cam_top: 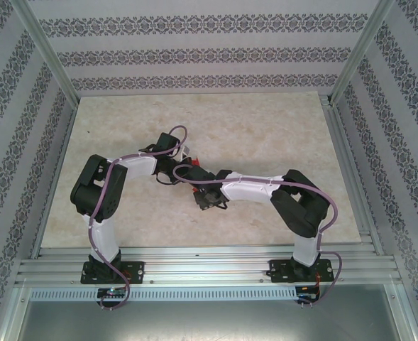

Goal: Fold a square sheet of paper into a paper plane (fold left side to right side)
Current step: Fold the wing for the fifth time at the center of the table.

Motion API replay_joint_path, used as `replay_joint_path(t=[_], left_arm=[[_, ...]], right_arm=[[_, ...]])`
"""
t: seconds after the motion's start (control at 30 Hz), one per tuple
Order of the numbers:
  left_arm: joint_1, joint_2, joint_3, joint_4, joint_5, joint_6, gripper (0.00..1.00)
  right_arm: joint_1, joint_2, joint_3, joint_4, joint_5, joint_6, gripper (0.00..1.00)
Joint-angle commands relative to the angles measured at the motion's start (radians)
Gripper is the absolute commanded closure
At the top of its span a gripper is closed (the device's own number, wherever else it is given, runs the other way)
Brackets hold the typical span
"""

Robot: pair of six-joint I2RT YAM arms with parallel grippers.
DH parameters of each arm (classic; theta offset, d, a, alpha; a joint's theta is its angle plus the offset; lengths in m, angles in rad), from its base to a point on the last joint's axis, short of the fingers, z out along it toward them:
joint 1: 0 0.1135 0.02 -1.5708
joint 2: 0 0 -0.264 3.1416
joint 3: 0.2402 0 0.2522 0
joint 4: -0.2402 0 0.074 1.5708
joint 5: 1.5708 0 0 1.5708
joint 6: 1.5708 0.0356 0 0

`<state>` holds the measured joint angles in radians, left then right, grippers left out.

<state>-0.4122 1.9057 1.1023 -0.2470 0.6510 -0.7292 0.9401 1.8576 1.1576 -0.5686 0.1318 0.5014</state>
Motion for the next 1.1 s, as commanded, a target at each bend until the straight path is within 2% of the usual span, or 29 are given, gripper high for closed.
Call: replay_joint_path(t=[0.0,0.27,0.67,0.93,1.07], left_arm=[[0.016,-0.036,-0.008,-0.005,0.022,0.033,0.98],[0.016,-0.035,-0.008,-0.003,0.025,0.033,0.98],[0.016,-0.032,-0.009,0.005,0.026,0.029,0.98],[0.016,-0.032,-0.012,0.007,0.028,0.030,0.98],[0.016,-0.031,-0.013,0.011,0.031,0.028,0.98]], right_arm=[[-0.004,-0.069,-0.013,0.036,-0.004,-0.005,0.74],[-0.034,-0.033,0.018,0.051,0.003,-0.019,0.73],[-0.021,0.037,0.069,0.026,0.039,-0.047,0.78],[-0.020,0.054,0.088,0.002,0.066,-0.045,0.89],[-0.020,0.035,0.087,-0.002,0.068,-0.046,0.90]])
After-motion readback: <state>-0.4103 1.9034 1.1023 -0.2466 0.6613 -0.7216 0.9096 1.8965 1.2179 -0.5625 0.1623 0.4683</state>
